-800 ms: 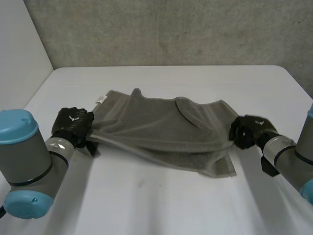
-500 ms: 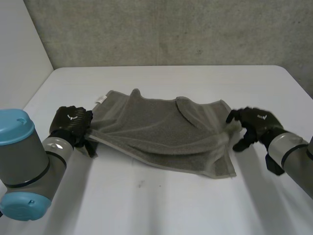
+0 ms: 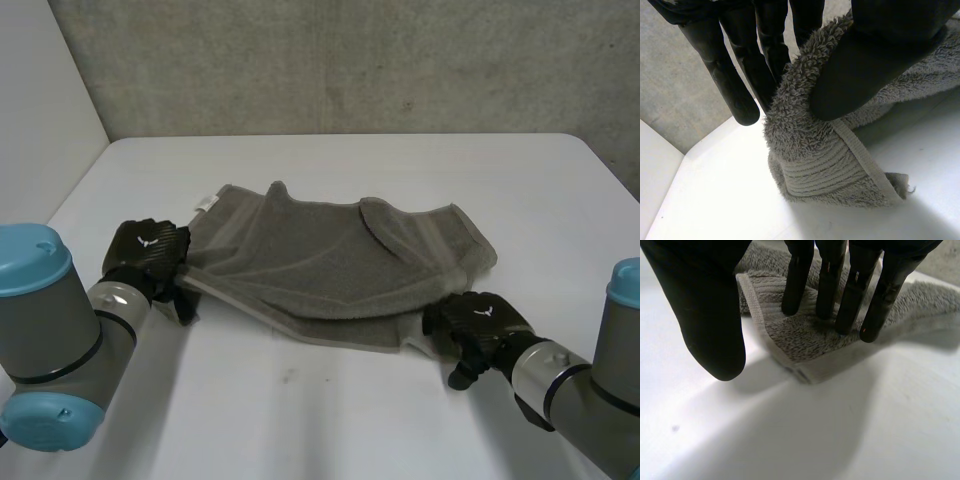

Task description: Fold the towel.

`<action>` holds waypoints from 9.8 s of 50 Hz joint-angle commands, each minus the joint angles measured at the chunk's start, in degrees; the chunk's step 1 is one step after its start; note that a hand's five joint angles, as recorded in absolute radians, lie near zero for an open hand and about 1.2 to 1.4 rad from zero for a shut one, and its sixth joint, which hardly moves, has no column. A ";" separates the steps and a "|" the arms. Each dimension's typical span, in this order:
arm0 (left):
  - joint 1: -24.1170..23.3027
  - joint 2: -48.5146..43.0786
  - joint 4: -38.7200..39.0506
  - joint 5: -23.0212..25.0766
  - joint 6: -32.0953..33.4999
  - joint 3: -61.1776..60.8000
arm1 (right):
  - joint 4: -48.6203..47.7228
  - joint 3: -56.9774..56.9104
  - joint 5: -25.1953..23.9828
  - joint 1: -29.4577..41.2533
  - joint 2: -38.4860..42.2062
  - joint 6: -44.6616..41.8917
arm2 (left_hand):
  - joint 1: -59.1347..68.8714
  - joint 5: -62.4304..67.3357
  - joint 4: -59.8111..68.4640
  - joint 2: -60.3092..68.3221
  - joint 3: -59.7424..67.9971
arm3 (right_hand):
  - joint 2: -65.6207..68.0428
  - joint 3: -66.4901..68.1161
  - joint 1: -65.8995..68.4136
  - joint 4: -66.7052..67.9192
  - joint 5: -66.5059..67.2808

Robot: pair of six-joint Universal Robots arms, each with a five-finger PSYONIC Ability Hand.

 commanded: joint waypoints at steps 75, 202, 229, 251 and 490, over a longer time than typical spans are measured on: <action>-2.02 -0.31 -0.08 0.14 0.31 -3.53 | 3.89 -19.86 4.78 -4.98 2.25 0.32 | -38.60 -38.72 -38.48 -38.53 -38.52 | 49.07 49.71 46.84 49.69 49.39; 3.86 -7.43 -17.20 7.87 -17.01 55.56 | 2.20 -52.83 5.59 -5.96 0.13 2.61 | 16.28 16.16 16.40 16.35 16.36 | 49.07 49.71 46.84 49.69 49.39; 1.05 20.17 -24.17 10.86 -10.06 5.26 | 11.54 -43.40 -8.56 -1.57 10.66 -2.59 | 16.28 16.16 16.40 16.35 16.36 | -16.47 -15.83 -18.71 -15.86 -16.16; -4.93 45.48 -25.48 12.09 -10.33 -7.92 | 7.24 -58.25 -20.53 17.67 29.02 -2.68 | 16.28 16.16 16.40 16.35 16.36 | -15.12 -14.48 -17.36 -14.51 -14.81; 7.38 18.94 -7.73 12.00 -10.68 -13.73 | 14.62 -21.54 -12.18 -9.73 10.69 -18.85 | 16.28 16.16 16.40 16.35 16.36 | -0.48 0.16 -2.71 0.13 -0.16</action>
